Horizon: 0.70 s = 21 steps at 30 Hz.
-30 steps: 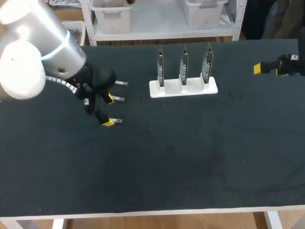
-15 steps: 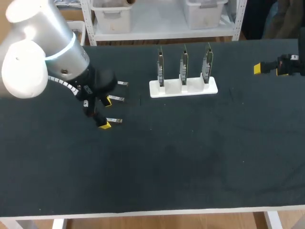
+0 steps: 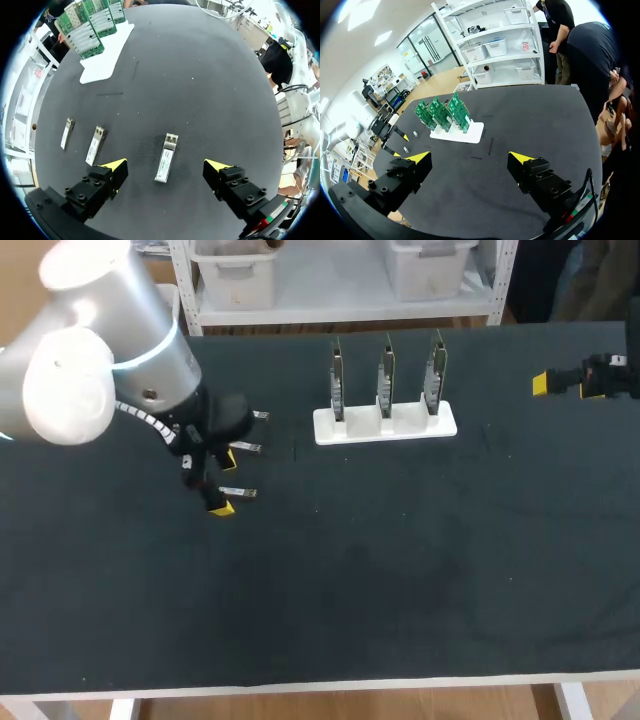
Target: Pick up the optical module with the left hand, and insert it into the network port with the right hand.
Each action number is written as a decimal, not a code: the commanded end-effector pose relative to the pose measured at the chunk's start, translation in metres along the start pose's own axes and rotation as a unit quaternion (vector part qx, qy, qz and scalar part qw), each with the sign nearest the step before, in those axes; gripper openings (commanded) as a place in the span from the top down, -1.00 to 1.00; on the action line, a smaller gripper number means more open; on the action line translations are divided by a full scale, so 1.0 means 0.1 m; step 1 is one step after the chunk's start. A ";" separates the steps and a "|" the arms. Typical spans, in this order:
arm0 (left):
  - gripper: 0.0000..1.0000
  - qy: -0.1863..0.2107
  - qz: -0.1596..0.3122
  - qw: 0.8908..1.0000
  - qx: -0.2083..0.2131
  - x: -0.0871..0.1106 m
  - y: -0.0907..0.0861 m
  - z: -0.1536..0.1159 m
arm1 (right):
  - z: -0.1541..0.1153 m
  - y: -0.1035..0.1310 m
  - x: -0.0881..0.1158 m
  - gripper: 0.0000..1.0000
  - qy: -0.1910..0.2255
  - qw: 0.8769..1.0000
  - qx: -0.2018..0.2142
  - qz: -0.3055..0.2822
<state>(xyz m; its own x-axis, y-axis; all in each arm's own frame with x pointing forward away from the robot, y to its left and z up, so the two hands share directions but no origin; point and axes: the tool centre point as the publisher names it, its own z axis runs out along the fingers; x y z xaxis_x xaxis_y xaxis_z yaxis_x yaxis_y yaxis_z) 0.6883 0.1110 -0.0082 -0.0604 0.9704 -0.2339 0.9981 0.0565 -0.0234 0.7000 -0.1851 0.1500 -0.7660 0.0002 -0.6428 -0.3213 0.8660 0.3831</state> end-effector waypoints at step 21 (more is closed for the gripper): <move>-1.00 0.055 0.011 0.998 0.016 0.07 0.08 0.00 | 0.00 0.00 0.00 -1.00 0.000 1.000 0.000 0.000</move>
<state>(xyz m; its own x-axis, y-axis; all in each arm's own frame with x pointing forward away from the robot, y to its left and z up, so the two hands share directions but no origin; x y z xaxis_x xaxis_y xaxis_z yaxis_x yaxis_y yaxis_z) 0.6909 0.1192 -0.0095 -0.0356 0.9905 -0.1329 0.9986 0.0302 -0.0423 0.7000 -0.1850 0.1500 -0.7660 0.0002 -0.6428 -0.3213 0.8660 0.3831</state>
